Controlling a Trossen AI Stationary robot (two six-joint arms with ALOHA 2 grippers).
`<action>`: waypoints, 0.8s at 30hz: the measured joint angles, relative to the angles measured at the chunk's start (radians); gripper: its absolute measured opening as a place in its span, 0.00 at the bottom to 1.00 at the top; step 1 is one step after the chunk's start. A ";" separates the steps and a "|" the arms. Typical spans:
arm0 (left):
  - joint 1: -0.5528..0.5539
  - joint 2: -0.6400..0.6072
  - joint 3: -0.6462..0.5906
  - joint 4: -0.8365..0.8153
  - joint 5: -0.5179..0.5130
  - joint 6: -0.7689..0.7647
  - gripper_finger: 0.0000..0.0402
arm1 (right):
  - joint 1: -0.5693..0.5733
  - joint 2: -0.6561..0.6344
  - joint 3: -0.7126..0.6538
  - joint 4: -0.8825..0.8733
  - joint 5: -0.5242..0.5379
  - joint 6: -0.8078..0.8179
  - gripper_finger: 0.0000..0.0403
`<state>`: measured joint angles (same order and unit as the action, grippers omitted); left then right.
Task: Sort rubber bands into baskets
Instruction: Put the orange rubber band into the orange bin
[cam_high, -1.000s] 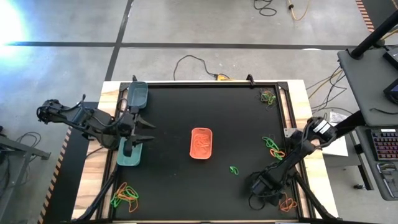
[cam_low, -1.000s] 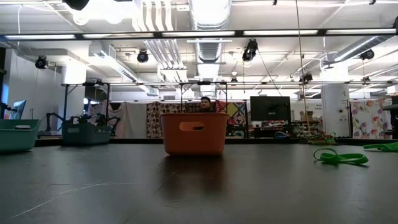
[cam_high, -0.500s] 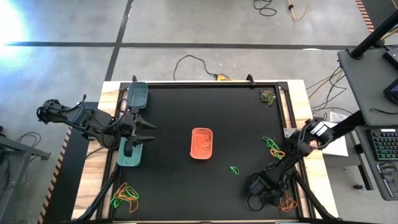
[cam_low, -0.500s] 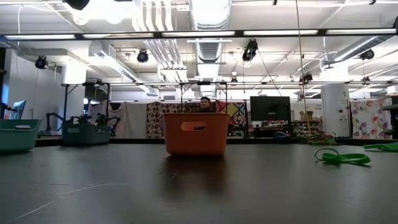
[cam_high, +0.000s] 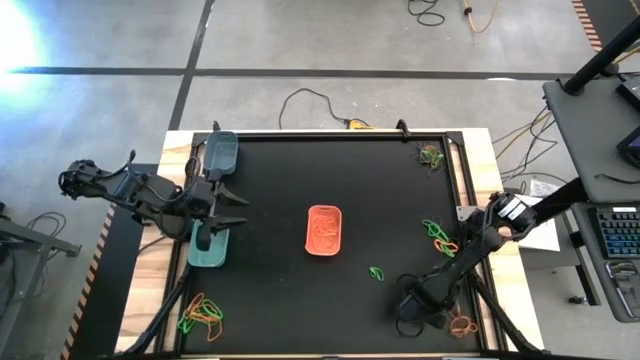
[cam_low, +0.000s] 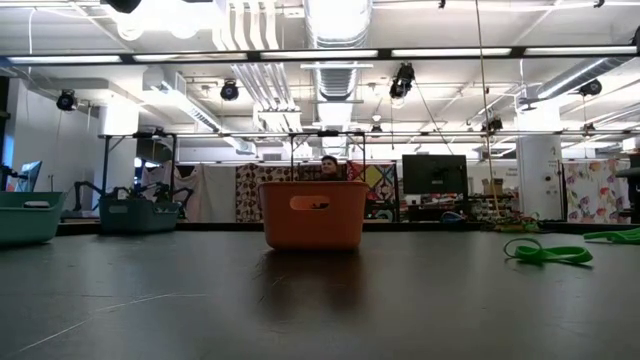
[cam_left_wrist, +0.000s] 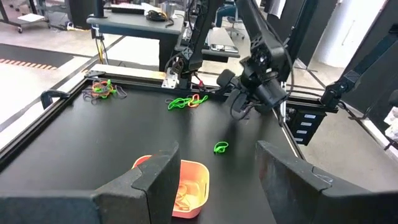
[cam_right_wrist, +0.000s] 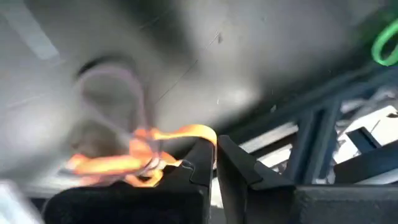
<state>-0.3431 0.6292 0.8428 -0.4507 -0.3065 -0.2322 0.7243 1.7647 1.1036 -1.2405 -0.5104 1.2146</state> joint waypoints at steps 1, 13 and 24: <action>0.000 -0.004 0.000 0.000 0.001 0.006 0.48 | -0.009 -0.002 0.031 -0.026 0.026 0.002 0.02; 0.000 -0.065 0.000 0.002 0.100 0.018 0.48 | -0.237 -0.004 0.325 -0.031 0.480 0.000 0.02; -0.001 -0.080 0.000 -0.002 0.170 -0.038 0.48 | -0.512 0.051 0.507 0.576 0.780 -0.701 0.02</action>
<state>-0.3441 0.5494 0.8425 -0.4522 -0.1367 -0.2703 0.2121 1.8159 1.6102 -0.6643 0.2699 0.5139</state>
